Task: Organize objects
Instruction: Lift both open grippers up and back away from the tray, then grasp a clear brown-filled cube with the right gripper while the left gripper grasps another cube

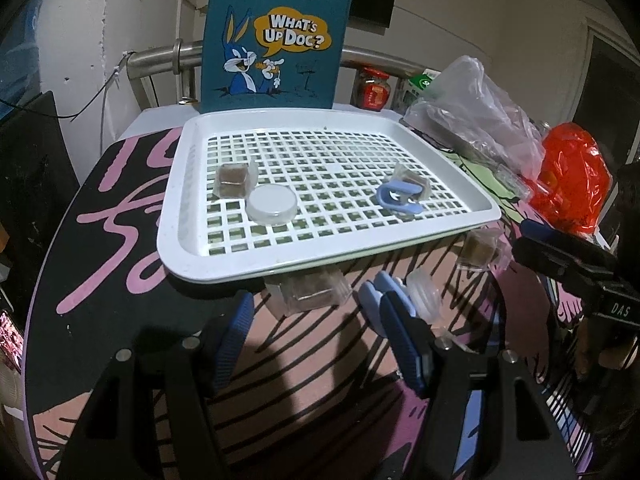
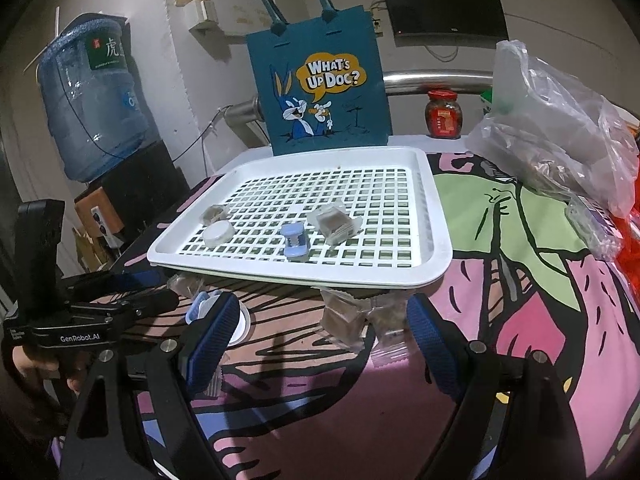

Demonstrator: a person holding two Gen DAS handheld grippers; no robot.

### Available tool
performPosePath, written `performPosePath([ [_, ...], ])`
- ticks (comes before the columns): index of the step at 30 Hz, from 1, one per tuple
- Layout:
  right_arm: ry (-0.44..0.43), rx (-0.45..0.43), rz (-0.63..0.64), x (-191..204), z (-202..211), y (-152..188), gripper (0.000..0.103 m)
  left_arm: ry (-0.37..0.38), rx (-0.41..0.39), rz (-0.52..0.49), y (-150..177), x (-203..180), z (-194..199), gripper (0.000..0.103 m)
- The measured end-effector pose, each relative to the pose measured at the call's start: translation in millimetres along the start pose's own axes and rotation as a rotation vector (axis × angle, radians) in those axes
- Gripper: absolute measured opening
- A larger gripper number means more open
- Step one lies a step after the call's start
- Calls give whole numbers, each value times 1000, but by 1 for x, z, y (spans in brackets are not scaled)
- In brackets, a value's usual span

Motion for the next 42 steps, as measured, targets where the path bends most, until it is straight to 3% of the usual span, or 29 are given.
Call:
performPosePath([
  [23,-14,103,15,3,-19,10,85,-14,40,72,-7,3,-20,65],
  [27,-37,123,2,3,-24,12,77,-5,46,88,-7,5,-21,65],
  [33,-75,123,-23,3,-28,11,74,-4,47,99,-7,6,-22,64],
  [39,-54,132,20,9,-34,6,66,-2,61,124,-7,10,-24,50],
  [42,-54,158,19,8,-41,7,53,-1,65,124,-6,11,-25,40],
])
Point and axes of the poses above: each gripper's, at about its wrist camera, not at the fingertips, and z roughly against the way its jaws point, x to its left, y to its underside, the point moved 8 cm from there along -z, roughly the way its jaws point, and after that the axes turned 10 degrees about z, right-handed, at the moved point
